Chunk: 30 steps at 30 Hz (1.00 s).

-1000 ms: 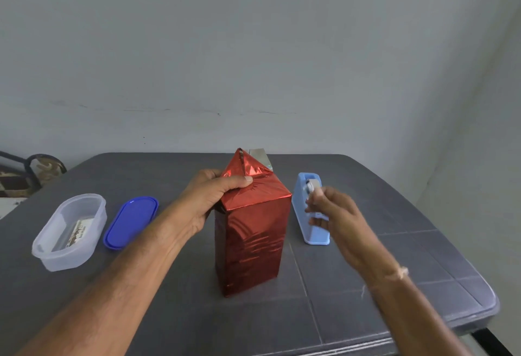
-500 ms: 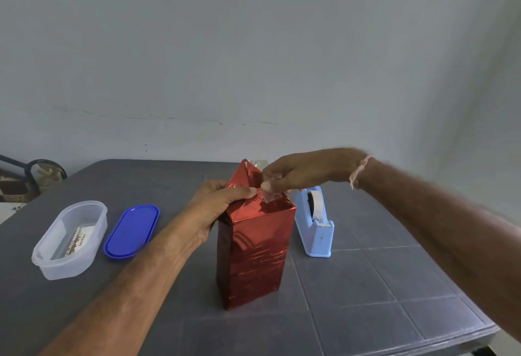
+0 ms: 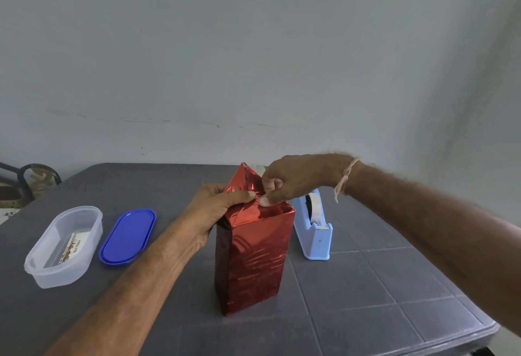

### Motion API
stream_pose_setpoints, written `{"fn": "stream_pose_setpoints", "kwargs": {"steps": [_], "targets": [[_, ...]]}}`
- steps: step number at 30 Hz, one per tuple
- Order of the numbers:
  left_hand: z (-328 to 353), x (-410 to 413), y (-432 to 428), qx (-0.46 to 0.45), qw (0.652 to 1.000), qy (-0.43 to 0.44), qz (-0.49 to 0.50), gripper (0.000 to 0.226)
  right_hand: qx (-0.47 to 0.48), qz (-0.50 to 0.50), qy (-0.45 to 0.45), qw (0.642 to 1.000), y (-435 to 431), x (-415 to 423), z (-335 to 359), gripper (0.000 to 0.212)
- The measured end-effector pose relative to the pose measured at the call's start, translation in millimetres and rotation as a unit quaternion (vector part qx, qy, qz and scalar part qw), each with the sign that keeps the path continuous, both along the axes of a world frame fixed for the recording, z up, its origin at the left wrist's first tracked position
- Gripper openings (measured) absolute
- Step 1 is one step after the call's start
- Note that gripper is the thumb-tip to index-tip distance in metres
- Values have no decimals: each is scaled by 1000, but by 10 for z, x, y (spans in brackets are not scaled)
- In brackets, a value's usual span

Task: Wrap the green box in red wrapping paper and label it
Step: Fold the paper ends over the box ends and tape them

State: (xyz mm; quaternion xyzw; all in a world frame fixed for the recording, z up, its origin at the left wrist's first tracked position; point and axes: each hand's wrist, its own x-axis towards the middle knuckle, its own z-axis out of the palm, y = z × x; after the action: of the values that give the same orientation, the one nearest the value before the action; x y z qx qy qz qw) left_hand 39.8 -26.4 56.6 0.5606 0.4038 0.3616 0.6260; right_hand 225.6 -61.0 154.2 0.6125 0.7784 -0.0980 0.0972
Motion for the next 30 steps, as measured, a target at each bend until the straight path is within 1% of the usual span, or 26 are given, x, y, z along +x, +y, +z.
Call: {"fn": "stream_pose_setpoints", "kwargs": {"steps": [3,7,11,12,13,16,17,19,21,23,25,26,28,30], "targets": [[3,6,-1,7,1000,4,-3,24,2,-11,-19,1000,23,-9,31,32],[11,-1,-12,7,1000,9,-3,20,17,-14,-78,997,53,-67,80,39],[8,-4,-18,15,1000,12,0,26,53,-35,-165,984,51,-99,147,58],[7,-7,-22,17,1000,13,1,28,50,-52,-168,983,52,-80,156,63],[9,0,-27,18,1000,14,1,29,36,-70,-148,986,41,-46,153,66],[24,-8,-36,13,1000,8,4,27,-19,-96,-34,995,39,69,56,65],[27,-9,-37,9,1000,5,5,24,-33,-101,2,994,42,111,15,59],[31,-7,-44,8,1000,-1,7,16,-49,-110,77,990,38,214,-45,41],[35,-1,-55,11,1000,-4,10,9,-39,-130,137,981,20,305,-76,32],[41,0,-75,14,1000,-5,12,8,-20,-155,183,971,-9,329,-133,38],[45,-2,-92,16,1000,-7,16,7,-15,-179,214,960,-45,282,-219,55],[43,0,-99,17,1000,-8,21,8,-13,-184,216,959,-66,249,-263,60],[48,3,-115,21,999,-7,33,9,10,-192,222,956,-99,198,-336,64],[54,10,-135,25,999,1,41,11,42,-207,254,944,-121,192,-373,59]]}}
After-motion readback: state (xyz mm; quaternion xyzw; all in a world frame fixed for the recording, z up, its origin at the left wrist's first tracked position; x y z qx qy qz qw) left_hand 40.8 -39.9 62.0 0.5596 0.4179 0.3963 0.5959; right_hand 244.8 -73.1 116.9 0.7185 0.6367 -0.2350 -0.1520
